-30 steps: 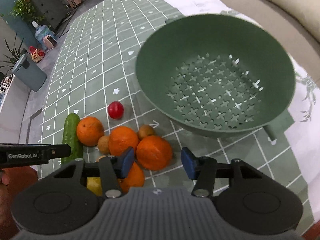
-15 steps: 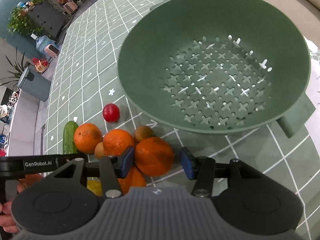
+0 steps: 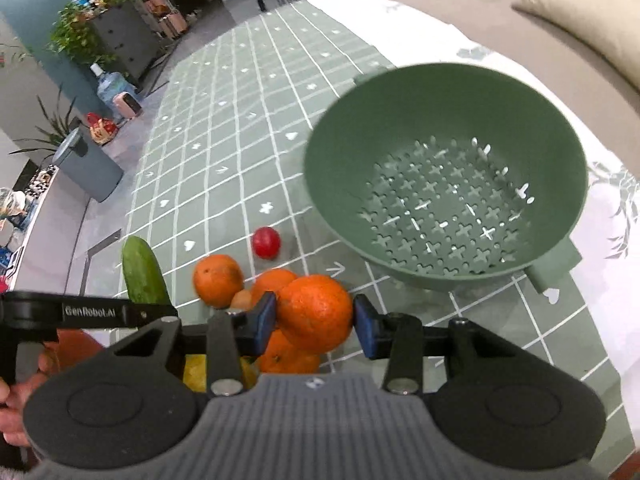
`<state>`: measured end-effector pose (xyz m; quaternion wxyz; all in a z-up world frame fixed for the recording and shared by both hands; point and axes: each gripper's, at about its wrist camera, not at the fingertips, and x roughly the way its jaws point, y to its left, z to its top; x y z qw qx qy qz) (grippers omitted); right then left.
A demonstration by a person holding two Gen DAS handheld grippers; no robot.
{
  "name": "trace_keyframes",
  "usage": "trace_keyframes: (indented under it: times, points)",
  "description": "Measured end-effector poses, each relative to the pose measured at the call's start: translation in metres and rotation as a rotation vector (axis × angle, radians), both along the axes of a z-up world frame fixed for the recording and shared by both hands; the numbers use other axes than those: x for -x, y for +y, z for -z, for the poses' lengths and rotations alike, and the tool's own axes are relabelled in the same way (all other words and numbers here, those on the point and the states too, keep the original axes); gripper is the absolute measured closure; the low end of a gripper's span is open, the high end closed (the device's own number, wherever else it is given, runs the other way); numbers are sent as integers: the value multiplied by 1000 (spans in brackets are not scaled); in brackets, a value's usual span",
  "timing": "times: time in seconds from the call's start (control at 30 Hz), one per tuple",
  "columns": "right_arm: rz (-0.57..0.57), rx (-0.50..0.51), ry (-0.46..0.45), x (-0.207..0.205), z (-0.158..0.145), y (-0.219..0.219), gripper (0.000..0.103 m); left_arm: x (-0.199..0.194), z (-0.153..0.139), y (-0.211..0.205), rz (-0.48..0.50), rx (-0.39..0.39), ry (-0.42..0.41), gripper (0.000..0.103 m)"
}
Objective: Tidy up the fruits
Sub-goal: 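Carry the cucumber and orange over the green colander and release both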
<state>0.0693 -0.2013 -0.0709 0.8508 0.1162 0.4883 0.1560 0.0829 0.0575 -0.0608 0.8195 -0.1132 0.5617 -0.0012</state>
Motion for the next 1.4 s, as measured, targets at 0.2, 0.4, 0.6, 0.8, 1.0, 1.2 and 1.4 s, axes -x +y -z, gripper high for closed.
trace_keyframes:
  times: [0.2,0.4,0.6,0.8,1.0,1.2,1.4]
  points:
    - [13,-10,-46,15,-21,-8,64,13,-43,-10,24,-14,-138,61]
    - [12,28,-161,16,-54,-24,64,4,-96,-42,147,33,-262,61]
    - [-4,127,-199,-6,-67,-40,64,-27,-122,-100,311,55,-318,61]
    - [-35,225,-157,-40,-52,-54,64,-63,-103,-154,412,43,-273,61]
    - [-101,309,-58,-66,-12,-54,64,-85,-66,-184,481,16,-157,61]
    - [-150,329,-9,-80,10,-50,64,-104,-34,-188,474,0,-55,61]
    - [-181,337,11,-92,25,-48,64,-119,-7,-189,453,17,29,61]
